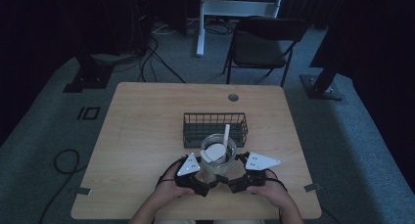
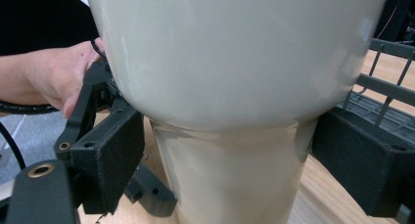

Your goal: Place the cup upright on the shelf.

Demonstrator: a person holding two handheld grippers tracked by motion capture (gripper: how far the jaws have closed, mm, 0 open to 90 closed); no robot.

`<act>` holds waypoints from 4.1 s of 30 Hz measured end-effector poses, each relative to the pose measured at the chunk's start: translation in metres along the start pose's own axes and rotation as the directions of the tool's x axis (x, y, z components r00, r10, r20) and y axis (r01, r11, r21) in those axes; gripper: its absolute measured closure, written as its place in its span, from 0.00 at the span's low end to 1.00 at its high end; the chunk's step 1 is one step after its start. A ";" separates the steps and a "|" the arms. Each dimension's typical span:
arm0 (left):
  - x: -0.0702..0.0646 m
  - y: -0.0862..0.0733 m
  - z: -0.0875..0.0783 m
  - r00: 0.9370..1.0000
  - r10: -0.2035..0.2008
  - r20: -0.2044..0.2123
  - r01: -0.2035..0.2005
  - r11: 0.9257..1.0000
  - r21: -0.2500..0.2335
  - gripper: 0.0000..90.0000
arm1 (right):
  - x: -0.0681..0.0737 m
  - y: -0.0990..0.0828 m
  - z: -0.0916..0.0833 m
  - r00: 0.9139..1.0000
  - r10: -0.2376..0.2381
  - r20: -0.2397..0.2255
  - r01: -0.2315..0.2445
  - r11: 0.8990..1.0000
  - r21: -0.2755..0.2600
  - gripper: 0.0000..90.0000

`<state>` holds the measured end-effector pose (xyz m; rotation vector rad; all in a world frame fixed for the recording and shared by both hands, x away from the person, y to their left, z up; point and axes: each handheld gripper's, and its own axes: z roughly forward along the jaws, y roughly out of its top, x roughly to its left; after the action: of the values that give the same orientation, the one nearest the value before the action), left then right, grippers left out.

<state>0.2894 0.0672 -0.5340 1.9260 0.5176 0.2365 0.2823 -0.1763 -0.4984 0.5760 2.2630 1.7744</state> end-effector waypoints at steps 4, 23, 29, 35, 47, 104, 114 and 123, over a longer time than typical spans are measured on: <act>-0.001 0.000 0.005 1.000 0.013 -0.001 -0.013 1.000 -0.012 0.07 | -0.001 -0.001 0.003 1.000 -0.006 -0.005 0.006 1.000 -0.004 0.12; 0.002 0.001 0.009 0.995 0.091 0.029 -0.089 0.995 -0.047 0.12 | -0.002 0.000 0.021 0.998 -0.057 -0.003 0.057 0.998 -0.013 0.10; 0.004 0.001 0.009 0.994 0.102 0.044 -0.100 0.994 -0.046 0.12 | -0.001 0.000 0.022 0.998 -0.058 0.003 0.058 0.998 -0.019 0.10; 0.005 0.004 0.008 0.993 0.105 0.057 -0.103 0.994 -0.033 0.12 | -0.002 0.003 0.021 0.998 -0.062 -0.004 0.062 0.998 0.005 0.10; 0.012 0.024 0.002 0.994 0.053 0.099 -0.048 0.998 -0.048 0.12 | -0.006 0.020 0.022 0.999 -0.043 -0.006 0.042 0.998 -0.048 0.10; 0.132 0.148 0.030 0.988 0.150 0.028 -0.150 0.989 -0.011 0.12 | -0.125 0.130 0.054 0.994 -0.057 0.096 0.064 0.995 -0.075 0.10; 0.135 0.135 0.038 0.991 0.131 0.023 -0.132 0.991 0.011 0.12 | -0.130 0.116 0.060 0.994 -0.031 0.104 0.036 0.998 -0.045 0.10; 0.135 0.135 0.039 0.994 0.104 0.024 -0.105 0.993 0.045 0.12 | -0.132 0.112 0.063 0.995 -0.004 0.103 0.009 0.999 -0.049 0.10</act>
<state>0.4572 0.0522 -0.4361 2.0007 0.4112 0.2733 0.4455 -0.1548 -0.4160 0.6345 2.1444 1.7502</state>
